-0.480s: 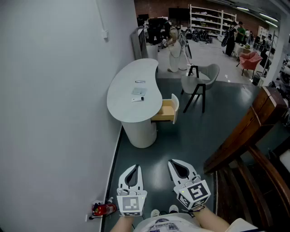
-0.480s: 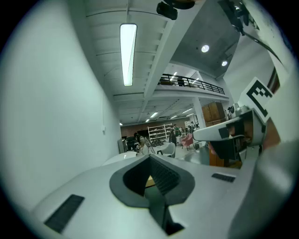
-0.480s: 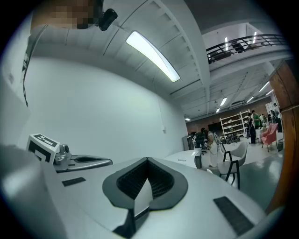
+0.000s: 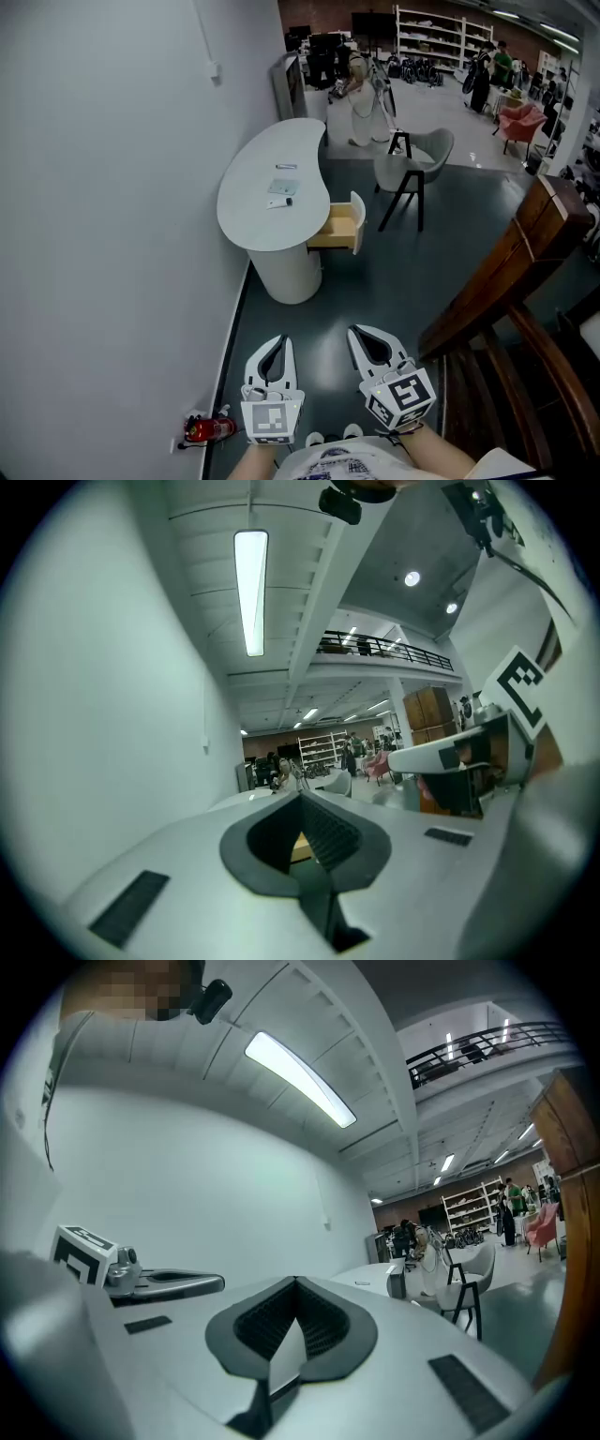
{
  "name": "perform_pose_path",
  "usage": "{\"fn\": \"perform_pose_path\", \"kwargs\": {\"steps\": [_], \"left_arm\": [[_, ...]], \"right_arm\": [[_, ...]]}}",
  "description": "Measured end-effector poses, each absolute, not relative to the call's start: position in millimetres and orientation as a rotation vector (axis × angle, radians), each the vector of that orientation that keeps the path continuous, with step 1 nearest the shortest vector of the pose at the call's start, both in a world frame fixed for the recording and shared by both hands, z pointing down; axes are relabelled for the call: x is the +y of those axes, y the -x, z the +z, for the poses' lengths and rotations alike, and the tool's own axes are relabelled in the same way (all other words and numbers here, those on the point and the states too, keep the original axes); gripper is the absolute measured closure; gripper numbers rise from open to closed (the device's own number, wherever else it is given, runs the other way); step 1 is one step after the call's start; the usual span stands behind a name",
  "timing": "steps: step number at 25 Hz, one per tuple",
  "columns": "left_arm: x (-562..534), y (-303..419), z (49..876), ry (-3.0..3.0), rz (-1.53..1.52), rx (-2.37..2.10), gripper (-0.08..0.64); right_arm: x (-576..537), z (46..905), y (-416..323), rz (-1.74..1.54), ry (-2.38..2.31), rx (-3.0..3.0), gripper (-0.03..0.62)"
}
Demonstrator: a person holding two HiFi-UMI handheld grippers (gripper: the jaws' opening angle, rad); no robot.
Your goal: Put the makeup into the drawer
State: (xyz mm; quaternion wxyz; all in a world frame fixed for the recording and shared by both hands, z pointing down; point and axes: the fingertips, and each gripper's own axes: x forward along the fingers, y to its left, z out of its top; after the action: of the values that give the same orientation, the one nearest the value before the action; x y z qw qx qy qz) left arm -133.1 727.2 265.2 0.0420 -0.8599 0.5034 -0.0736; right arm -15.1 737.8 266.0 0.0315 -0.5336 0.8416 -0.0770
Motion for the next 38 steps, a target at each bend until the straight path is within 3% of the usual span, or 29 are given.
{"fn": "perform_pose_path", "kwargs": {"steps": [21, 38], "left_arm": [[680, 93, 286, 2.607, -0.286, 1.586, 0.518], [461, 156, 294, 2.614, -0.280, 1.594, 0.518]], "right_arm": [[683, 285, -24, -0.287, 1.538, 2.625, 0.572], [464, 289, 37, -0.317, 1.572, 2.672, 0.572]]}}
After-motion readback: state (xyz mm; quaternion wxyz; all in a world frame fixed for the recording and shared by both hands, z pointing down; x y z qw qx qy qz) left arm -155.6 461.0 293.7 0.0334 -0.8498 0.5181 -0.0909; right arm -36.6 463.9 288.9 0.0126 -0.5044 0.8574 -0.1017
